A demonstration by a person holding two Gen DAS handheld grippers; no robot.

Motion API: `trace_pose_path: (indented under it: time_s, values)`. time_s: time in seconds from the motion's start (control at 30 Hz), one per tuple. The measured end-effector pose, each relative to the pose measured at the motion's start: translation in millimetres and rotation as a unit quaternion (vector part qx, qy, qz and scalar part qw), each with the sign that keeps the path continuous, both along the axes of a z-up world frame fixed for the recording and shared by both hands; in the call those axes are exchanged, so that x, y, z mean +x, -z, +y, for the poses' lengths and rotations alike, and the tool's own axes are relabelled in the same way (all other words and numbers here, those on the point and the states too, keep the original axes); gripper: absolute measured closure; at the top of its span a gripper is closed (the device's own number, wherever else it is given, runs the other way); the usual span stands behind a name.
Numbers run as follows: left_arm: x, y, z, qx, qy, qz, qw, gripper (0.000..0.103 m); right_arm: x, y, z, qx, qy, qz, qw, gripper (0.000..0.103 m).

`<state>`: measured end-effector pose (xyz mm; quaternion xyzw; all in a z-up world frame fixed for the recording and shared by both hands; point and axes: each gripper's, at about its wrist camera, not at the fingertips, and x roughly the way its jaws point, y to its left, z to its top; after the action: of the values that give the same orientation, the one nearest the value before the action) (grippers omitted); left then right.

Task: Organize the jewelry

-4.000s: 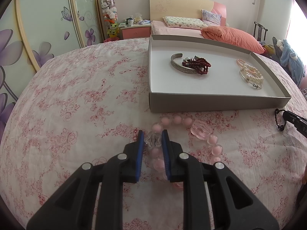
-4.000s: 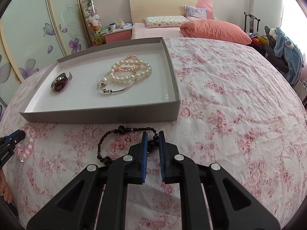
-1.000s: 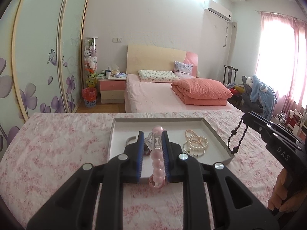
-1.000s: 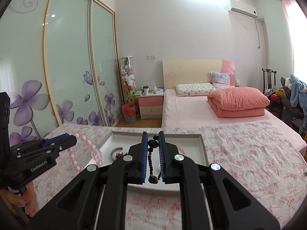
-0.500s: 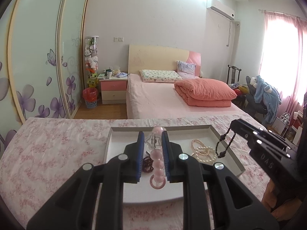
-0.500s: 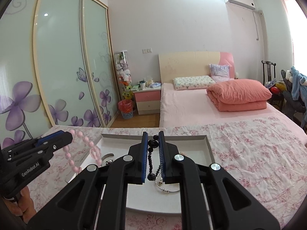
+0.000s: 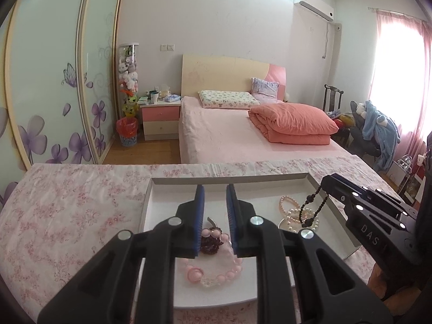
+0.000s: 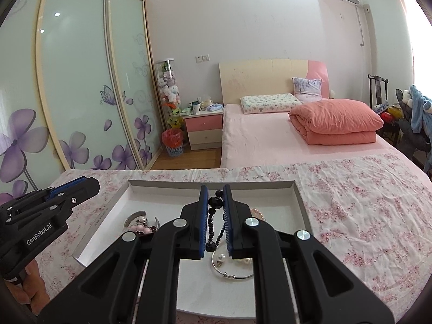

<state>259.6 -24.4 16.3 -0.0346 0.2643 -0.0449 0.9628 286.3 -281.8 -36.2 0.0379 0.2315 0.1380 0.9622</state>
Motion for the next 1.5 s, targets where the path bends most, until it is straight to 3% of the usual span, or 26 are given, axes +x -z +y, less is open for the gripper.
trace_pose_path:
  time_s: [0.13, 0.2, 0.27, 0.7, 0.9, 0.97, 1.13, 1.23, 1.5]
  values:
    - [-1.2, 3.0, 5.1, 0.001, -0.009, 0.004, 0.9999, 0.085, 1.9, 1.9, -0.2, -0.006, 0.005, 0.005, 1.0, 0.09]
    - [-3.3, 3.7, 9.1, -0.002, -0.015, 0.007, 0.9999, 0.082, 0.9, 1.2, -0.2, -0.001, 0.003, 0.009, 1.0, 0.08]
    - [-6.3, 4.6, 13.4, -0.003, -0.019, 0.009, 0.9998, 0.077, -4.2, -1.5, -0.6, -0.002, 0.007, 0.002, 1.0, 0.06]
    - [-41.3, 1.0, 26.2, -0.003, -0.028, 0.007, 0.9996, 0.068, -36.0, -11.9, -16.4, 0.003, 0.017, -0.005, 1.0, 0.056]
    - [-71.7, 0.3, 31.3, -0.007, -0.024, 0.002, 0.9997, 0.053, -66.7, -13.3, -24.2, 0.002, 0.02, -0.009, 1.0, 0.042]
    - [-83.3, 1.3, 32.8, -0.011, -0.023, 0.002, 0.9997, 0.046, -78.1, -12.5, -25.9, 0.0, 0.021, -0.01, 1.0, 0.033]
    - [-113.7, 3.6, 34.7, -0.015, -0.018, -0.008, 0.9997, 0.02, -111.3, -10.9, -28.2, -0.002, 0.016, -0.022, 1.0, 0.013]
    - [-132.3, 5.6, 34.9, -0.016, -0.018, -0.014, 0.9996, 0.009, -126.7, -10.5, -27.4, -0.003, 0.012, -0.031, 0.999, 0.005]
    - [-169.4, 9.5, 35.0, -0.013, -0.035, -0.028, 0.9989, 0.004, -150.4, -7.5, -28.3, -0.002, 0.007, -0.041, 0.999, 0.002]
